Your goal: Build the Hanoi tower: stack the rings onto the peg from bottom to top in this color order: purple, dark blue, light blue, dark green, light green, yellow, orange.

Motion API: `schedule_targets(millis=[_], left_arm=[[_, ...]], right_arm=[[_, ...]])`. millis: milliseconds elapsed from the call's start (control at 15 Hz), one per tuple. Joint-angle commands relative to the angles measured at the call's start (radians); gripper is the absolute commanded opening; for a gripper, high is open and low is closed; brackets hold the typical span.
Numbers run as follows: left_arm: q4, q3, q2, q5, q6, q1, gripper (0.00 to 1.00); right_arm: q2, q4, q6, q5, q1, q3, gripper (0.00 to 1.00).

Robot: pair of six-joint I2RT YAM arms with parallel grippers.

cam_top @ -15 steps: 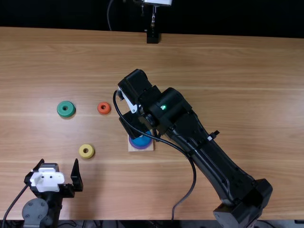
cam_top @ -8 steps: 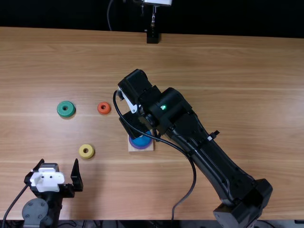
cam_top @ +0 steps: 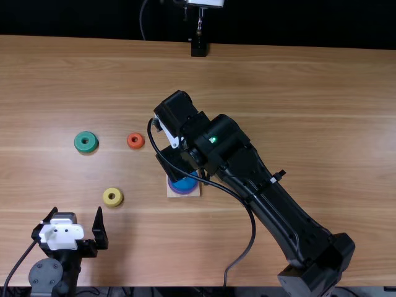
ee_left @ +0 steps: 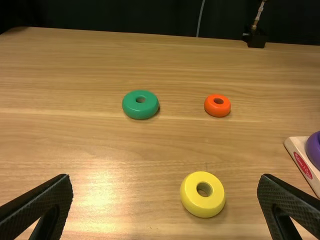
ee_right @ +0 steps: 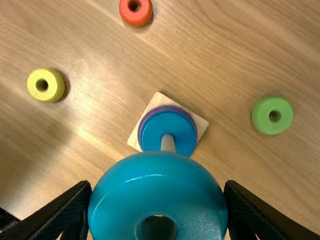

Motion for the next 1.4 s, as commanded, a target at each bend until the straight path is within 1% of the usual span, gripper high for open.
schedule_targets(millis=[0,467,1067,1333], left_arm=[[-0.082,-0.105,-0.012,-0.002,0.006,0.005,1.00],[-0.082,-0.105,-0.012,-0.002,0.006,0.005,1.00],[-0.082,-0.105,-0.012,-0.002,0.006,0.005,1.00],[-0.082,-0.105,-0.012,-0.002,0.006,0.005,1.00]], right_arm=[[0.015,-0.019,0.002,0.009,0.003,-0.012,0.00],[0.018,-0.021,0.007,0.011,0.001,-0.010,0.00],[0.022,-0.023,-0.004,0.009,0.001,0.008,0.00],[0.073,-0.017,0.000,0.009,0.003,0.012,0.00]])
